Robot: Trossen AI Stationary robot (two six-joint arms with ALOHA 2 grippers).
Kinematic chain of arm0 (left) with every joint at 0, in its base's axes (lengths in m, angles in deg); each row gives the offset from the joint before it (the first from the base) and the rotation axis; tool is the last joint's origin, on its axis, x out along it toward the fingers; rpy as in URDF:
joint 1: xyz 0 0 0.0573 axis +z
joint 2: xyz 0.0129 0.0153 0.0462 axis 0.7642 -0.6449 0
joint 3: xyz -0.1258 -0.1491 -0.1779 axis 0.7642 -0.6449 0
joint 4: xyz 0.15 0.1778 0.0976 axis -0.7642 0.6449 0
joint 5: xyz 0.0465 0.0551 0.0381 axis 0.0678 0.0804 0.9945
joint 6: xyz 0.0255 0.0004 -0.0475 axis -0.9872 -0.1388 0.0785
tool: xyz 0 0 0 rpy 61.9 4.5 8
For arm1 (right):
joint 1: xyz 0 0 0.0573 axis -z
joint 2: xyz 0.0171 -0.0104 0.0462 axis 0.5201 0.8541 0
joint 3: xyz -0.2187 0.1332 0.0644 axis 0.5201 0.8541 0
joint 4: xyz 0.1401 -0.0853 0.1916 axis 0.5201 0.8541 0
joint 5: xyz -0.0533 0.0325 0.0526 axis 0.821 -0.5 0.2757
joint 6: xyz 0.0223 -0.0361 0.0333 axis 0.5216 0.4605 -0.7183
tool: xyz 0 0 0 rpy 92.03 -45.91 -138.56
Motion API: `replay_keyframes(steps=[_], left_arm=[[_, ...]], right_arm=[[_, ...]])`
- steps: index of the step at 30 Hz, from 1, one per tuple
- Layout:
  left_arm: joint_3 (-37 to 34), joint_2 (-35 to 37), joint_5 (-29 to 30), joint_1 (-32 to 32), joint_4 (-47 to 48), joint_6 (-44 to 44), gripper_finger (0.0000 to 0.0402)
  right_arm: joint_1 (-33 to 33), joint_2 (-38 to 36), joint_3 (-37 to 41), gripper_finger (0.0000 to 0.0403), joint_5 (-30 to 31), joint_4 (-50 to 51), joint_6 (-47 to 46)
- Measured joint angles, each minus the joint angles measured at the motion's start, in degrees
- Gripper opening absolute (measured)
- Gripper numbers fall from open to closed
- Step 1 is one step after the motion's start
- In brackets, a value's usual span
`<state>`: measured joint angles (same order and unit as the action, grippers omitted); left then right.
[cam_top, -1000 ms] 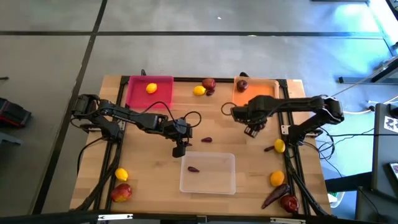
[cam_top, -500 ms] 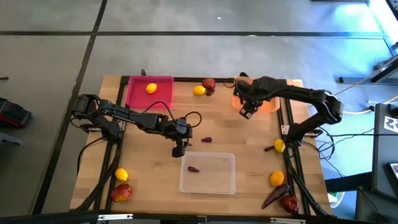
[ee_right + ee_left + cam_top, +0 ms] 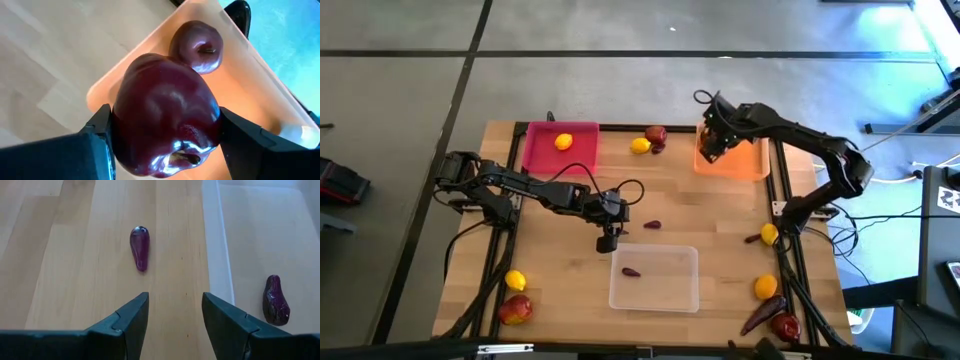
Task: Sort produce into baskets
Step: Put the apple into the orange bin, then put the eggplant into the transparent bin
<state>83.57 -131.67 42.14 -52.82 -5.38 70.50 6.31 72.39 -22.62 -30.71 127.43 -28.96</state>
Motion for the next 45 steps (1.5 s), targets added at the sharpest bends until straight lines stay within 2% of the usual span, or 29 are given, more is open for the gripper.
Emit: replay_keyframes(steps=[7,15,25,28,37,40,45], left_arm=[[0.0,0.0,0.0,0.0,0.0,0.1,0.018],[0.0,0.0,0.0,0.0,0.0,0.2,0.018],[0.0,0.0,0.0,0.0,0.0,0.5,0.018],[0.0,0.0,0.0,0.0,0.0,0.6,0.018],[0.0,0.0,0.0,0.0,-0.1,0.6,0.018],[0.0,0.0,0.0,0.0,-0.1,0.6,0.018],[0.0,0.0,0.0,0.0,-0.1,0.4,0.018]], right_arm=[[1.1,6.4,0.0,0.0218,-2.9,0.0,1.9],[1.1,12.4,0.0,0.0218,-2.5,-0.3,2.2],[1.0,13.9,0.0,0.0221,-2.6,-4.1,4.3],[1.0,13.9,0.0,0.024,-3.0,-4.0,5.1],[1.0,13.8,0.0,0.0338,-2.8,-5.8,5.1],[1.0,13.6,-0.5,0.0347,-2.7,-5.2,5.2],[0.9,13.1,-6.1,0.0339,-2.6,2.5,5.1]])
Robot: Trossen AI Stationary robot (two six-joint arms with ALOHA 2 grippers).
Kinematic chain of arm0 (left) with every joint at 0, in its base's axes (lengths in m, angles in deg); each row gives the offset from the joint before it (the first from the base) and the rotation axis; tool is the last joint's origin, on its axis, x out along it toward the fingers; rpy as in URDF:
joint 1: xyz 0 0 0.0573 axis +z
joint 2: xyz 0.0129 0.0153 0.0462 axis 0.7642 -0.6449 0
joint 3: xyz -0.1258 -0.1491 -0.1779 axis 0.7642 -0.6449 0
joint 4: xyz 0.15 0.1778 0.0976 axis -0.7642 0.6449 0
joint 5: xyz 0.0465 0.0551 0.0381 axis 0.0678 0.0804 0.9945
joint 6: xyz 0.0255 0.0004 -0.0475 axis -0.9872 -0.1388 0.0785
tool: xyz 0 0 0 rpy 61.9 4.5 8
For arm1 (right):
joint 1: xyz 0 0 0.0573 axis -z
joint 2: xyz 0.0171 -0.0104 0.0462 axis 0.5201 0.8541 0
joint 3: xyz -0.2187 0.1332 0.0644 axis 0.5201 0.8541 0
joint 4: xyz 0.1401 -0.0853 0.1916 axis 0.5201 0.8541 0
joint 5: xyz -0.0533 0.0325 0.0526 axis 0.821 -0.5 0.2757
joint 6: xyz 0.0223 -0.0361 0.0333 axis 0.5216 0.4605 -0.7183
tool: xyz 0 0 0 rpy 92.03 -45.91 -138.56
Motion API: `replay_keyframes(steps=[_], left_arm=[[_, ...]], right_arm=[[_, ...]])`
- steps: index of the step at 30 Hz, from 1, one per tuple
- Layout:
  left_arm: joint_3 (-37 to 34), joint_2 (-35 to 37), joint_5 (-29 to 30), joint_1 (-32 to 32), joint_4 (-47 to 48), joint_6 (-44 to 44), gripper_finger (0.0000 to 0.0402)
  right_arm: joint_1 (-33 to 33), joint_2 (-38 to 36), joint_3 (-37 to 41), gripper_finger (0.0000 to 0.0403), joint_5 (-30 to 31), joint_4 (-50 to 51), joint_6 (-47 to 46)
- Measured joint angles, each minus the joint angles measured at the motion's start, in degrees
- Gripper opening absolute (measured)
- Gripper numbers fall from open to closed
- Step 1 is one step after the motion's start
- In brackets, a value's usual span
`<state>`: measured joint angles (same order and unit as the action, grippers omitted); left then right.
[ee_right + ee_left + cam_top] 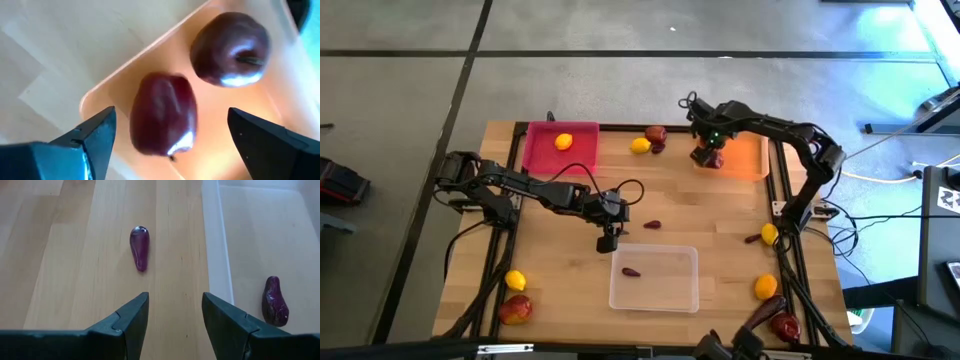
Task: Sort produce into baskets
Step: Put the eggplant into the transparent bin
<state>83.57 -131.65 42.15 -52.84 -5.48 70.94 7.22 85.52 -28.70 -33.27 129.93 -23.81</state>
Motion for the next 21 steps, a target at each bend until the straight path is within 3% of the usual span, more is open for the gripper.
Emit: replay_keyframes(steps=[10,21], left_arm=[[0.0,0.0,0.0,0.0,0.0,0.1,0.018],[0.0,0.0,0.0,0.0,-0.2,1.1,0.018]], right_arm=[[-8.3,-8.0,-4.7,0.0326,1.6,4.5,-0.9],[-27.2,-13.4,-4.7,0.0326,2.7,1.0,-3.4]])
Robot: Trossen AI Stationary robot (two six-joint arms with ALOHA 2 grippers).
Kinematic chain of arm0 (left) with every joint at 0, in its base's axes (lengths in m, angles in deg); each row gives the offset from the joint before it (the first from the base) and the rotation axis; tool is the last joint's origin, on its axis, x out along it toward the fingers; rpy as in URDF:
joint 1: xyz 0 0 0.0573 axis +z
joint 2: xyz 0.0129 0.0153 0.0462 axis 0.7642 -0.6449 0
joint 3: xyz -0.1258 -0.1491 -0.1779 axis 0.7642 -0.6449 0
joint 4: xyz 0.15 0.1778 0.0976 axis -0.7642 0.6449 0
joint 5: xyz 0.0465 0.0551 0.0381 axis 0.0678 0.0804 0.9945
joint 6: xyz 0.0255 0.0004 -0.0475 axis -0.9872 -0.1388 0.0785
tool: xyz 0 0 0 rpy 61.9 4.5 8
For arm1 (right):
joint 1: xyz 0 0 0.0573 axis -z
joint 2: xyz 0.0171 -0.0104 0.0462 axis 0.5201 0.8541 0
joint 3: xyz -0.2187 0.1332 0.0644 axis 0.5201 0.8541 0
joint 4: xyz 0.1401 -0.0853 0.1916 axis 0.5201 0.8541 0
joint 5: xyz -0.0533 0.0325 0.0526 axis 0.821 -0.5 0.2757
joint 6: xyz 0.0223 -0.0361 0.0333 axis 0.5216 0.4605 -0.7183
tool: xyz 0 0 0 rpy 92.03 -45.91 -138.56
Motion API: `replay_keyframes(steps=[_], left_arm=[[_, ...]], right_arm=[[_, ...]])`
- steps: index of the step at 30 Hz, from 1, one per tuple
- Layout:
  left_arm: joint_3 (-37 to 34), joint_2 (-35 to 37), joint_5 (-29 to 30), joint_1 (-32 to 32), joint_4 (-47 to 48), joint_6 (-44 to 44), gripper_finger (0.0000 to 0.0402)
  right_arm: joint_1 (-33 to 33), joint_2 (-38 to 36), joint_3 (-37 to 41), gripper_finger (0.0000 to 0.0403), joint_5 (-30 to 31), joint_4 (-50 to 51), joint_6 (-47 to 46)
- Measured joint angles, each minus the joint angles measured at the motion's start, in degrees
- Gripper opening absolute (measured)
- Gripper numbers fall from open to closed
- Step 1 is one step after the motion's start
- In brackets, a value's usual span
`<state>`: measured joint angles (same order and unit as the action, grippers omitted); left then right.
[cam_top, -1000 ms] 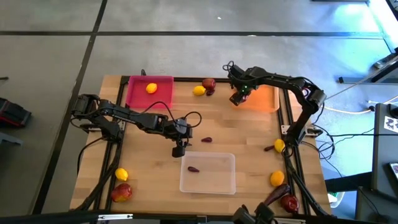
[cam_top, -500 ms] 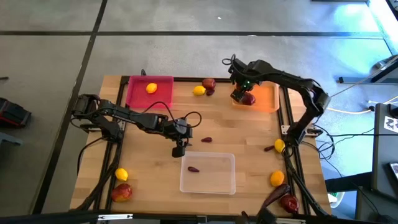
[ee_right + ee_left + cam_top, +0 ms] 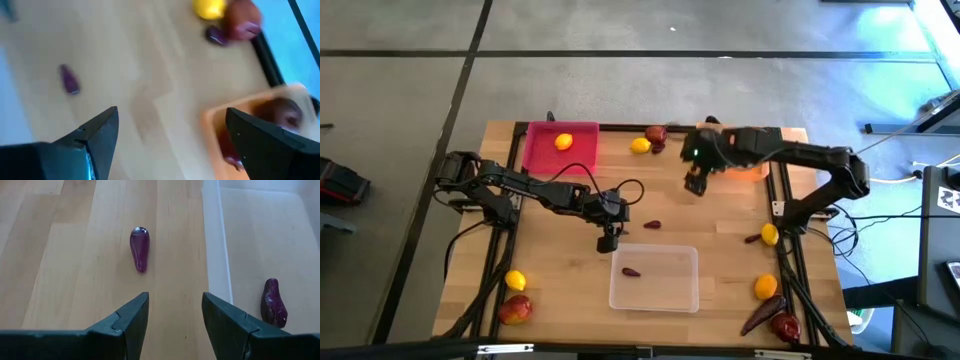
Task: Sort produce into baskets
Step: Put the eggplant into the transparent bin
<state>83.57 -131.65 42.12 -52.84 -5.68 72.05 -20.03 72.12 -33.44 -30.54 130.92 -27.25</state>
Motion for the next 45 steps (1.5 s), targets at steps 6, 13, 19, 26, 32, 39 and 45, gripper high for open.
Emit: replay_keyframes(steps=[6,13,19,26,32,39,45], left_arm=[[0.0,0.0,0.0,0.1,0.0,-0.4,0.018],[0.5,0.2,0.1,0.1,0.1,-0.1,0.018],[0.5,3.9,0.3,0.0,1.1,-0.1,0.018],[0.6,10.0,0.5,0.0,3.6,-0.1,0.018],[0.6,11.3,0.5,0.0,4.1,-0.1,0.018],[0.6,11.3,0.5,0.0,4.3,-0.1,0.018],[0.6,11.3,0.5,0.0,4.9,-0.1,0.018]], right_arm=[[-7.6,0.1,4.9,0.0326,-0.2,-10.9,3.3],[-9.9,0.4,14.7,0.0326,-4.7,-27.0,6.4],[-9.8,0.3,21.4,0.0326,-6.5,-37.0,6.4],[-9.8,1.8,26.7,0.0326,-8.0,-45.9,6.5],[-9.8,8.4,27.8,0.0322,-11.1,-50.3,6.4],[-9.8,14.9,27.8,0.0263,-12.3,-53.8,6.3],[-9.8,17.4,27.7,0.0211,-13.6,-54.7,6.4]])
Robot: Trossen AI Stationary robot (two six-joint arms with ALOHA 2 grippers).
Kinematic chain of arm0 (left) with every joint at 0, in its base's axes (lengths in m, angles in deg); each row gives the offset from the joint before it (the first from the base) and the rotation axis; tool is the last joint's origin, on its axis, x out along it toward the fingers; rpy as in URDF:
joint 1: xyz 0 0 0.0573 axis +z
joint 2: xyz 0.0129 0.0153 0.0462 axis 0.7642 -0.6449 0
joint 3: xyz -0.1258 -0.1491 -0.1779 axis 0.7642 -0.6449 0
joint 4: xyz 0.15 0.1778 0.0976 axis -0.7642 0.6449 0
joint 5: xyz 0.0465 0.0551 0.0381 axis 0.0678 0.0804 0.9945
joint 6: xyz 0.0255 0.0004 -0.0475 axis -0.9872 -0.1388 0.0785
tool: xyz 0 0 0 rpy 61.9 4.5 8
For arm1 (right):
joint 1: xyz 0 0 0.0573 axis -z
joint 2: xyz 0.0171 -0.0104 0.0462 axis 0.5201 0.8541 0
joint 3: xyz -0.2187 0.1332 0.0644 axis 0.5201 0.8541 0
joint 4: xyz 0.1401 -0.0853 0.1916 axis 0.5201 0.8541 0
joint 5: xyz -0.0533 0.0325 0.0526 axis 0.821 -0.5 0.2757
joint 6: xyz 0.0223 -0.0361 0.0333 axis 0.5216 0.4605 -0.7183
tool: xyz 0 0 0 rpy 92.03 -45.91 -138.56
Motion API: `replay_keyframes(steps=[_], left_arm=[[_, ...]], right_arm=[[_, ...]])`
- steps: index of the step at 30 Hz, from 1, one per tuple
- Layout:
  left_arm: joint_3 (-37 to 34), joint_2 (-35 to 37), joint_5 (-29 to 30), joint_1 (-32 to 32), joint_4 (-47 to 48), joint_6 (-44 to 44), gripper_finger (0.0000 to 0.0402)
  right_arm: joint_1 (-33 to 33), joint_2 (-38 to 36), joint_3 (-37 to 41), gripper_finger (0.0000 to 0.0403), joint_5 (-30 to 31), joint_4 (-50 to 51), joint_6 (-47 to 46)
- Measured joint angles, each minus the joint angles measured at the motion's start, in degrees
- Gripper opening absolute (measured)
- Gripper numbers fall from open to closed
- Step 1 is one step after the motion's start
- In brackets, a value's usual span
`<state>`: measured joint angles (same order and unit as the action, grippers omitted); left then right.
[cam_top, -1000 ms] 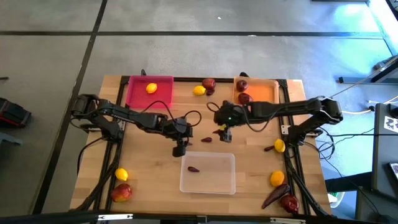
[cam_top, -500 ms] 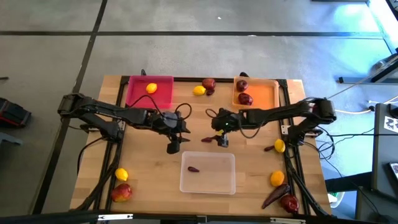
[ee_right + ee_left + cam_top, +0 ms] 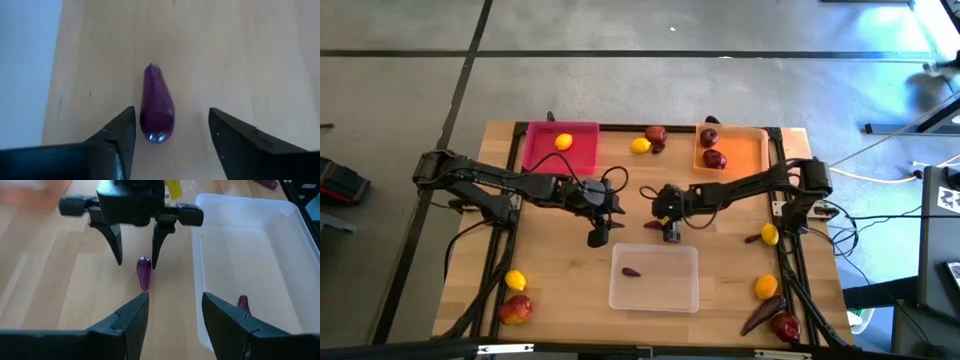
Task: Sort produce into baskets
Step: Put the eggplant into the transparent bin
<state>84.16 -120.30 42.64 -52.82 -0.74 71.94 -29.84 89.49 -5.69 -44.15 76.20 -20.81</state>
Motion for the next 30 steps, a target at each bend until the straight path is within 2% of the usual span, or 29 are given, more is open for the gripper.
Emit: replay_keyframes(steps=[7,17,19,23,30], left_arm=[[0.0,0.0,0.0,0.0,0.1,0.0,0.018],[0.0,0.0,0.0,0.0,0.1,0.0,0.018],[0.0,0.0,0.0,0.0,0.1,0.0,0.018],[0.0,0.0,0.0,0.0,0.2,0.0,0.018],[0.0,0.0,0.0,0.0,0.1,-0.1,0.018]], right_arm=[[0.0,1.6,0.0,0.0153,-0.2,-0.3,0.0],[0.0,1.1,0.0,0.0013,-0.2,-1.1,1.5],[-0.2,0.0,0.0,0.0007,-0.2,-1.1,1.5],[-0.9,-4.2,0.0,0.002,-0.1,1.3,1.3],[-3.8,-14.6,0.0,0.0023,0.5,8.7,-2.2]])
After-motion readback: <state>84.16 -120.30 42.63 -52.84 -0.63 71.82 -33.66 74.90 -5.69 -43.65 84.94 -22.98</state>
